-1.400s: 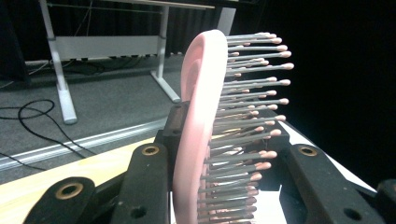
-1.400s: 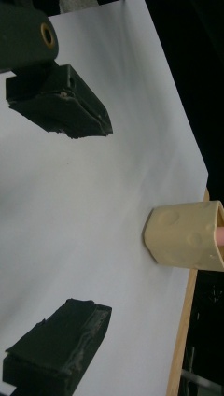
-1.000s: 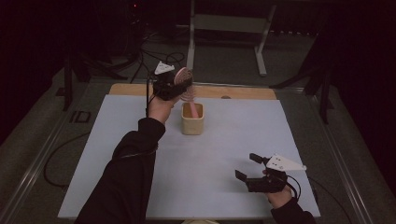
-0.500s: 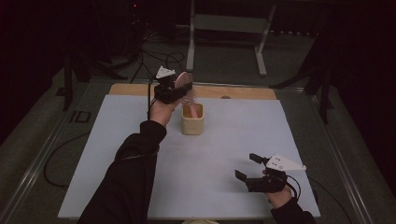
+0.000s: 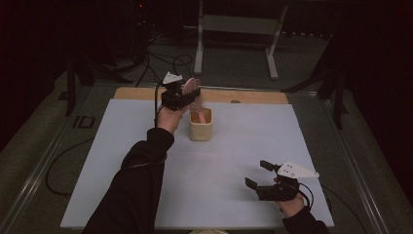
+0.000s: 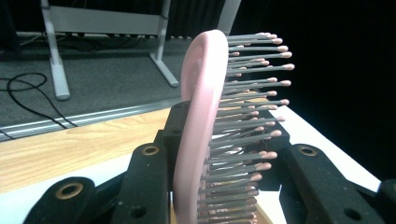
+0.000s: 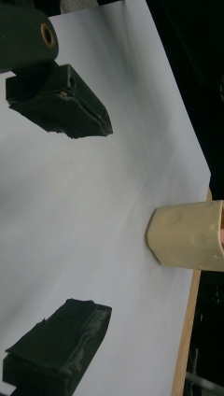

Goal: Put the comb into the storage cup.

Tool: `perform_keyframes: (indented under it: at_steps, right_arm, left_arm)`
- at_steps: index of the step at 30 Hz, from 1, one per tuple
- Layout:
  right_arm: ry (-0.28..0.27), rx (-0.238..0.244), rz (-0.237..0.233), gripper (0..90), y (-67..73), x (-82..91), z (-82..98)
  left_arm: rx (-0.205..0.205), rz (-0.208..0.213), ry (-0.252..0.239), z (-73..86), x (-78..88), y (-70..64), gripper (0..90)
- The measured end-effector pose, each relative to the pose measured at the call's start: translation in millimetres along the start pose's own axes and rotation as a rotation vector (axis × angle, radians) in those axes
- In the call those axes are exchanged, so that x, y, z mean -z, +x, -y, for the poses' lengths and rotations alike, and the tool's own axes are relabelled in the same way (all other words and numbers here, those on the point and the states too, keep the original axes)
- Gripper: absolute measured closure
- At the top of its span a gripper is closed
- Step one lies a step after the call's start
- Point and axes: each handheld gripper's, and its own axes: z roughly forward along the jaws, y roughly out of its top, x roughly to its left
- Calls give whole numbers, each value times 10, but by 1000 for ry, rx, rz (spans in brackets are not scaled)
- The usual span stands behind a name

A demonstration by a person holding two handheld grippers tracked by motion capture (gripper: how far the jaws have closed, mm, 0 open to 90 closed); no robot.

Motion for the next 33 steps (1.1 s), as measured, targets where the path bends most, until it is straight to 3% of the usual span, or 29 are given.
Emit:
perform_keyframes:
  at_steps: [33]
  right_arm:
    - [4,-4,3,112,-4,-1,3]
  left_arm:
    - [51,15,4,154,-70,135,656]
